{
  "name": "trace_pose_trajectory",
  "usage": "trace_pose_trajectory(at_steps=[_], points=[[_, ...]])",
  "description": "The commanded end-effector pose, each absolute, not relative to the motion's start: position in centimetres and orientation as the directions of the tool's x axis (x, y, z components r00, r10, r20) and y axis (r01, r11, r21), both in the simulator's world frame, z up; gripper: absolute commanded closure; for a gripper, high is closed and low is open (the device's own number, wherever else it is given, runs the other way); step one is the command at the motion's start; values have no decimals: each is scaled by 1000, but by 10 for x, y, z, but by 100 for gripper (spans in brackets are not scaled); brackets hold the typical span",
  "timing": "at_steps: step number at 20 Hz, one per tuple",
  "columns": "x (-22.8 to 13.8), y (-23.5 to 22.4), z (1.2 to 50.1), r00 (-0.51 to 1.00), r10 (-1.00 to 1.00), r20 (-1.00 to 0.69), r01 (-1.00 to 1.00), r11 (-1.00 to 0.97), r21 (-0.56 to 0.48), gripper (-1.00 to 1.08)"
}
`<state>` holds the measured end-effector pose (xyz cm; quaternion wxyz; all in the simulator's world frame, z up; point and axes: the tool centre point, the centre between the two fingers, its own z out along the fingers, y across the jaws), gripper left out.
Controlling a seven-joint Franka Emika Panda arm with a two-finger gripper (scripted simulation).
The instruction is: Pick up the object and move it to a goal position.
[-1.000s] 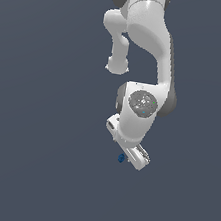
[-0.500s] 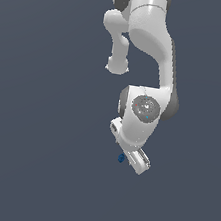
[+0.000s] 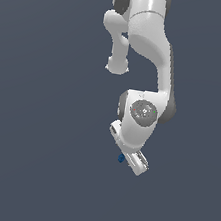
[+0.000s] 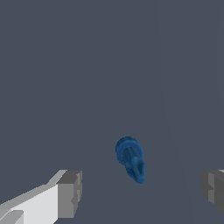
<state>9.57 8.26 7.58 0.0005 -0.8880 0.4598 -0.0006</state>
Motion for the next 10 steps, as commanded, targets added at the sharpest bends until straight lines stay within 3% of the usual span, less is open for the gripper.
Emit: trace_pose_trajectory(at_steps=[1, 10], points=[[95, 82, 61, 576, -817, 0, -817, -576, 0, -92], [96, 83, 42, 575, -818, 0, -818, -575, 0, -92]])
